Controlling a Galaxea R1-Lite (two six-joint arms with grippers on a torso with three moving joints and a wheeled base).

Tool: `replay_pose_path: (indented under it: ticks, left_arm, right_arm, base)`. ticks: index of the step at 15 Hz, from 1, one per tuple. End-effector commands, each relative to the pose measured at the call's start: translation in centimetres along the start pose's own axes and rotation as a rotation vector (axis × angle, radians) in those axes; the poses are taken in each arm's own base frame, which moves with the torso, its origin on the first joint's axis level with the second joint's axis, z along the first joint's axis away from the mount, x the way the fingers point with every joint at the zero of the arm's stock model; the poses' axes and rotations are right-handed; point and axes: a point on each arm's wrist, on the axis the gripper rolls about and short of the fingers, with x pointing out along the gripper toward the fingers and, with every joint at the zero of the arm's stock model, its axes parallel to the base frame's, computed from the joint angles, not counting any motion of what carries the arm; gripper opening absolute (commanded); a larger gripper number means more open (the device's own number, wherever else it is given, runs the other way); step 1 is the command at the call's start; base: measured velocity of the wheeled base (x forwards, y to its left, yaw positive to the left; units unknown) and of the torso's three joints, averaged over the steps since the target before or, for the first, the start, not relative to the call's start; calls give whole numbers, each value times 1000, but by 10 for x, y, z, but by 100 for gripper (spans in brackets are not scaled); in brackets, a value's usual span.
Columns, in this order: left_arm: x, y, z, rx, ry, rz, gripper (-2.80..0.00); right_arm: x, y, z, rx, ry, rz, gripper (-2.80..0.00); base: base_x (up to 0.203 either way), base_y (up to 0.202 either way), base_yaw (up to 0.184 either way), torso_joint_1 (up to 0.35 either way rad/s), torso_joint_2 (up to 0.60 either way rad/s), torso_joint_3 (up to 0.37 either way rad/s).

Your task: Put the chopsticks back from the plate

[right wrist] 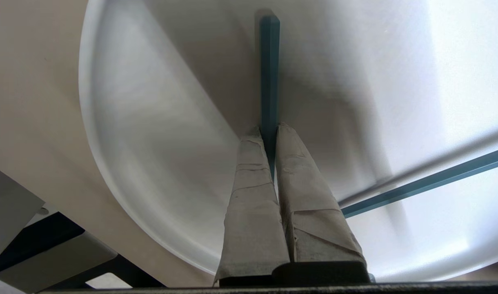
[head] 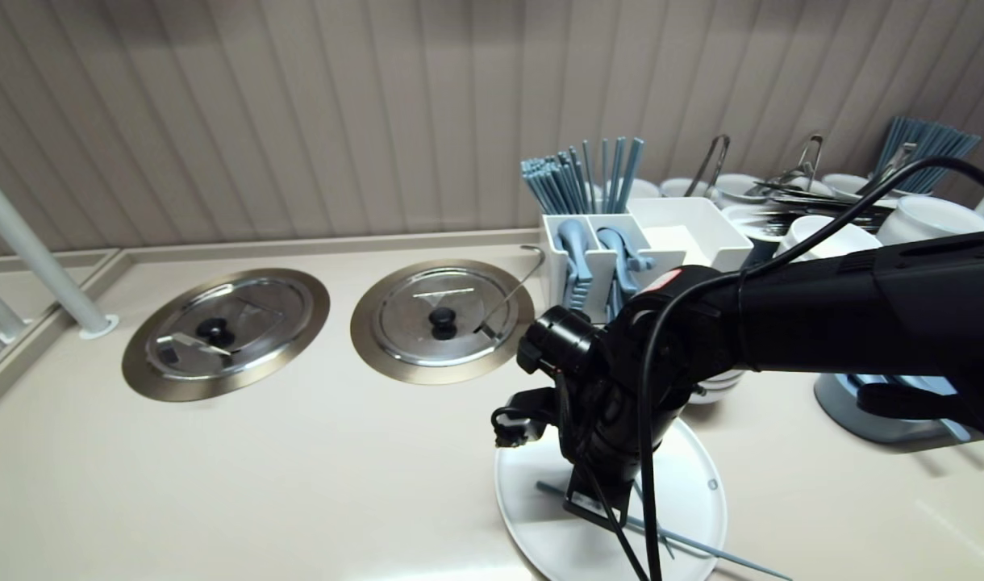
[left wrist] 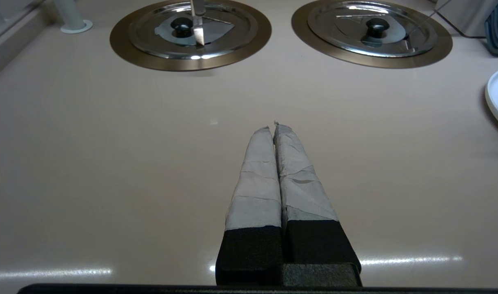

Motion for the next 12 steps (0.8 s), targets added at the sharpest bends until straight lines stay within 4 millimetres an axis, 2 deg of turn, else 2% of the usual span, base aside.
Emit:
replay_pose_path:
  ticks: [1, 3, 7, 10, 12]
  left_arm:
    - [0, 0, -2, 0, 7, 0, -280]
    - [0, 0, -2, 0, 7, 0, -280]
    - [0, 0, -2, 0, 7, -1, -280]
    - [0, 0, -2, 0, 7, 0, -280]
    - [0, 0, -2, 0, 7, 0, -280]
  right_arm:
    - [-2, 0, -1, -2, 0, 0, -280]
    - [-7, -1, 1, 22, -20, -8, -280]
    - [-33, -13, 4, 143, -120, -33, -280]
    - [-67, -29, -2, 230, -216, -76, -280]
    - [-98, -45, -9, 335, -311, -103, -280]
  base:
    - [0, 0, 0, 0, 0, 0]
    - [0, 0, 0, 0, 0, 0]
    - [0, 0, 0, 0, 0, 0]
    - [0, 0, 0, 0, 0, 0]
    - [0, 0, 0, 0, 0, 0]
